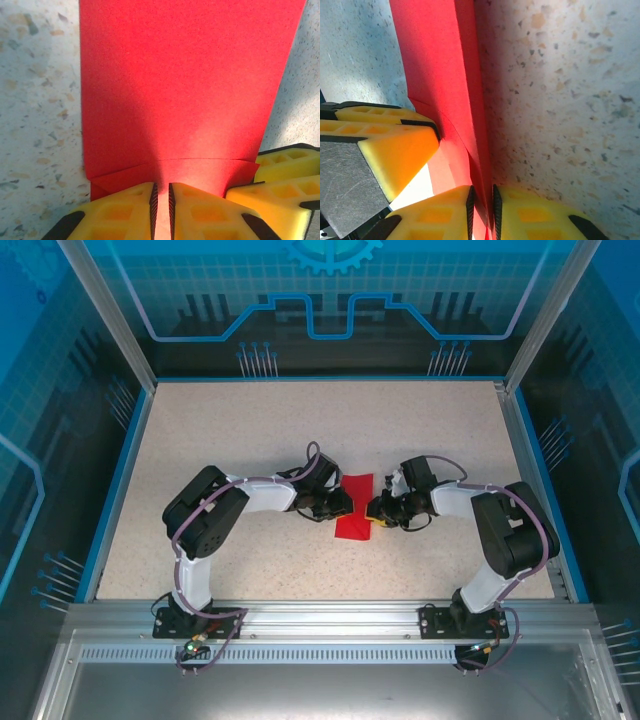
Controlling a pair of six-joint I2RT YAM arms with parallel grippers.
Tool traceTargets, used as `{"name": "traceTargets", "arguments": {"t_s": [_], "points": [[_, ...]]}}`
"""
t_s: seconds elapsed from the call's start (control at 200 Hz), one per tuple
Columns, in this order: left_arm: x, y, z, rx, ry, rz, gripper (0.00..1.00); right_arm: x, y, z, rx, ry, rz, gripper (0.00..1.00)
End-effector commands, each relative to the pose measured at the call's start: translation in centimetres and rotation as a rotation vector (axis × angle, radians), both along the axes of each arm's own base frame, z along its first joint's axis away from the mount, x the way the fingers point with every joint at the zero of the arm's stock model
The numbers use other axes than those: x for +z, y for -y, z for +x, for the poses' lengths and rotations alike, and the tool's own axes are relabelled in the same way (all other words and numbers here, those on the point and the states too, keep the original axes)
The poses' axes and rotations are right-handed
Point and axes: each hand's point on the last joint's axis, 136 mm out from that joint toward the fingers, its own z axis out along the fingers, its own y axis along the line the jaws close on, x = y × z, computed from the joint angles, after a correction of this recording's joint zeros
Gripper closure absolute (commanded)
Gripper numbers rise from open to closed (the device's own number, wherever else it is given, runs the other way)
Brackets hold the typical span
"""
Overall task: Fold a paper plane with a square sheet of paper (pick it up from the middle)
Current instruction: Turn over the paper at the center of the table.
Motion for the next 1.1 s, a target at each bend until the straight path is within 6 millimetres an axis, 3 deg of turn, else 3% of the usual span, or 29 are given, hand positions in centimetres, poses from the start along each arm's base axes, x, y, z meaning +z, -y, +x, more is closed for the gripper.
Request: {"name": "traceTargets", "arguments": {"t_s": [0.0,0.135,0.3,0.525,0.555,0.78,0.945,1.015,1.095], "points": [[0.2,-0.8,-0.1,0.026,-0.007,0.010,0.81,0.9,-0.2,-0.1,0.007,0.014,0.036,0.83],[0.8,-0.5,0.0,0.028,0.000,-0.009,0.79,1.2,-0.4,0.0,0.023,0.030,0.043,0.92],[3.5,-0.2,0.8,0.043,0.053,-0.045,0.77,2.7,-0.2,0.1,0.052,0.085,0.025,0.96],[6.8,-2.7,0.8,0.130,0.169,-0.028,0.67,6.1,1.9,0.3,0.110,0.145,-0.151,0.97],[7.0,-3.1,0.6,0.138,0.179,-0.020,0.66,7.4,2.1,0.8,0.112,0.170,-0.174,0.97],[8.3,-6.3,0.1,0.223,0.255,0.038,0.62,12.3,5.5,0.7,0.157,0.260,-0.592,0.95],[8.3,-8.3,0.0,0.280,0.272,0.067,0.61,16.0,9.4,0.2,0.165,0.287,-1.100,0.96],[8.2,-9.3,-0.2,0.319,0.280,0.076,0.62,17.3,9.8,0.2,0.174,0.282,-1.234,0.95],[7.8,-11.2,-0.4,0.387,0.274,0.114,0.62,17.0,9.2,0.2,0.194,0.257,-1.289,0.95]]}}
